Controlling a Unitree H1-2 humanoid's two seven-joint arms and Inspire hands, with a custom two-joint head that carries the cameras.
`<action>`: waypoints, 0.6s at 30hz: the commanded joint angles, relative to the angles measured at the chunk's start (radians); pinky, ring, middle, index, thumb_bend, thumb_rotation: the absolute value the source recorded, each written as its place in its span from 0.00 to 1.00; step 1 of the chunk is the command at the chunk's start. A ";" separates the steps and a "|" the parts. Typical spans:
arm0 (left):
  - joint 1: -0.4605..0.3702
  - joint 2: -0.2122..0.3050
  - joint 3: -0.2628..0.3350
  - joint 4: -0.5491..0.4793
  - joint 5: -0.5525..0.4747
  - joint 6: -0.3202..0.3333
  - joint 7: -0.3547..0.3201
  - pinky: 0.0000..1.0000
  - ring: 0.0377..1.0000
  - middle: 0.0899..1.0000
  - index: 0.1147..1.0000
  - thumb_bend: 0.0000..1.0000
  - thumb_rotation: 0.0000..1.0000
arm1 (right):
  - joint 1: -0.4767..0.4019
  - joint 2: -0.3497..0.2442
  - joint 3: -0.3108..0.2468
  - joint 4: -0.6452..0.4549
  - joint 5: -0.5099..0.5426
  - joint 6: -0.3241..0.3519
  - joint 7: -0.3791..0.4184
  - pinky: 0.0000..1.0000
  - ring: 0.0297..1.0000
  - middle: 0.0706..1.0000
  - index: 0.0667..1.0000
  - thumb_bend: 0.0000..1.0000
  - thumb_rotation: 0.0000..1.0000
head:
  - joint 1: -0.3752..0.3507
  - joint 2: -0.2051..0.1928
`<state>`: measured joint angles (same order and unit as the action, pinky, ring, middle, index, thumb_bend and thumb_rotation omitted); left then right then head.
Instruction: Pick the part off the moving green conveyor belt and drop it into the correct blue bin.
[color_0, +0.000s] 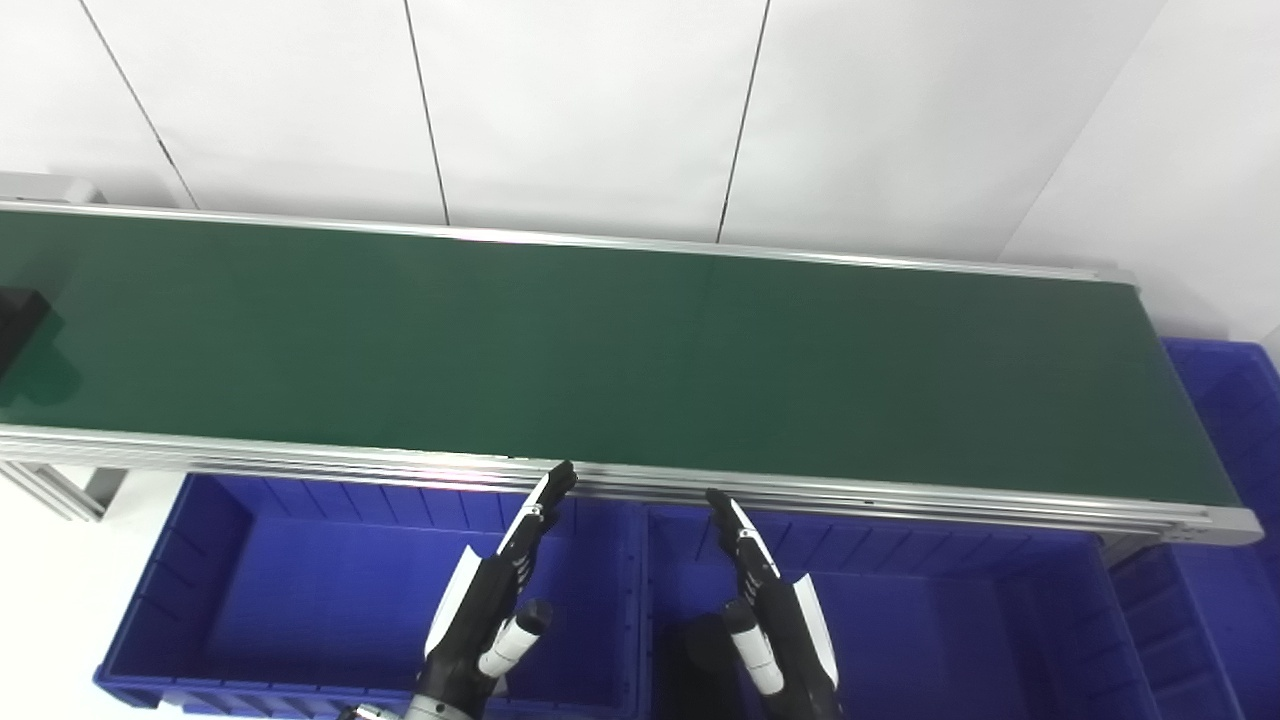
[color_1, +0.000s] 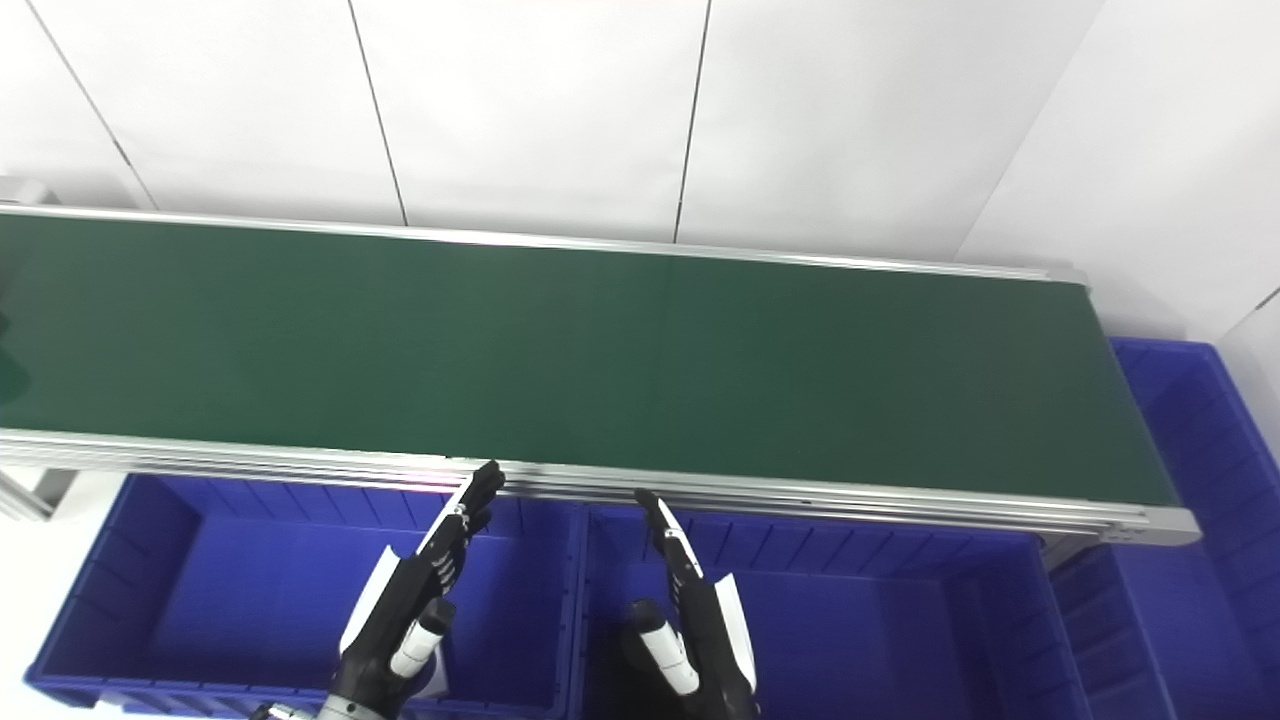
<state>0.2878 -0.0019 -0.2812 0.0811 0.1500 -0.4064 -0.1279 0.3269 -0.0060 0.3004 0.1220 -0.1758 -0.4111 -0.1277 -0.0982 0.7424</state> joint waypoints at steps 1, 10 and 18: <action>-0.009 0.005 -0.005 -0.026 0.004 -0.016 -0.001 1.00 1.00 0.97 0.97 0.90 1.00 | -0.007 0.010 0.005 -0.034 -0.009 -0.058 -0.007 0.95 0.96 0.95 0.93 0.85 1.00 | 0.000 0.001; -0.010 0.005 -0.004 -0.027 0.007 -0.015 0.004 1.00 1.00 0.97 0.97 0.89 1.00 | -0.011 0.013 0.004 -0.029 -0.012 -0.057 -0.003 0.96 0.96 0.96 0.93 0.87 1.00 | -0.002 -0.001; -0.010 0.007 -0.002 -0.022 0.015 -0.018 0.009 1.00 1.00 0.97 0.97 0.91 1.00 | -0.011 0.014 0.007 -0.029 -0.013 -0.057 -0.007 0.96 0.96 0.96 0.93 0.86 1.00 | -0.005 0.001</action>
<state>0.2879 0.0066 -0.2829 0.0813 0.1611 -0.4054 -0.1263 0.3236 -0.0040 0.3009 0.1222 -0.1842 -0.4111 -0.1280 -0.1043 0.7424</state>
